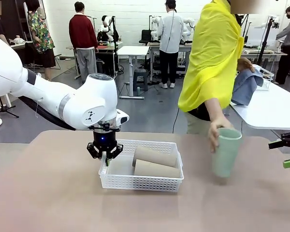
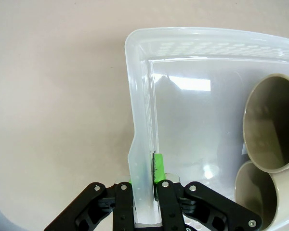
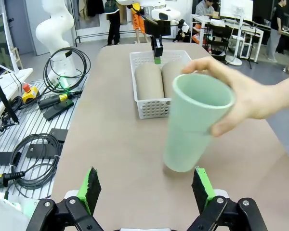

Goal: Clean and organize the cups into the basket.
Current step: Pick up the Reusable plastic cup from the right side of the table and stack it inside the Organizing basket in the center of the table.

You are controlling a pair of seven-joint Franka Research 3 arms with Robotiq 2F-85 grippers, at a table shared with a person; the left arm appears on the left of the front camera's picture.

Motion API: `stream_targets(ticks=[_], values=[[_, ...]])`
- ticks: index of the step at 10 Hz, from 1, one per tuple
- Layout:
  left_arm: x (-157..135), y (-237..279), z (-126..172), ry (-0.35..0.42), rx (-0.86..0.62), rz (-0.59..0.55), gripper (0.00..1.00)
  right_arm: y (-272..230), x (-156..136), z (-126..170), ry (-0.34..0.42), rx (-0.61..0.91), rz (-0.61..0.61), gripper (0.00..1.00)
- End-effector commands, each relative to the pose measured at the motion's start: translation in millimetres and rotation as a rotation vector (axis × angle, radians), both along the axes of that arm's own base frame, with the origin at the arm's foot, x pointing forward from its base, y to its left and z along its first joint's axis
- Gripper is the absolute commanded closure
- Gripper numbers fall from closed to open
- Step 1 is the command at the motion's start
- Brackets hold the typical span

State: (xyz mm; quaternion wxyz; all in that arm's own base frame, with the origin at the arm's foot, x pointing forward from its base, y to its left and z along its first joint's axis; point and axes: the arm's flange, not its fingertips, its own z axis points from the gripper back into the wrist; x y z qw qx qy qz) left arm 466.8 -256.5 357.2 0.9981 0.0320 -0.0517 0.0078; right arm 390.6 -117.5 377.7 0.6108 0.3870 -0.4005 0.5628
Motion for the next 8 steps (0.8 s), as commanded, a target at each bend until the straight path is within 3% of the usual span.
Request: stream_targets(ticks=[1,6,8], values=[[0,-1,1,-0.002,0.000,0.000,1.00,2,0,0,-0.003,-0.001,-0.013,0.00],[0,-1,1,-0.002,0.000,0.000,1.00,0,0,0,0.000,0.000,0.000,0.00],[0,-1,1,-0.002,0.000,0.000,1.00,11,17,-27,0.038,0.016,-0.046,0.00]])
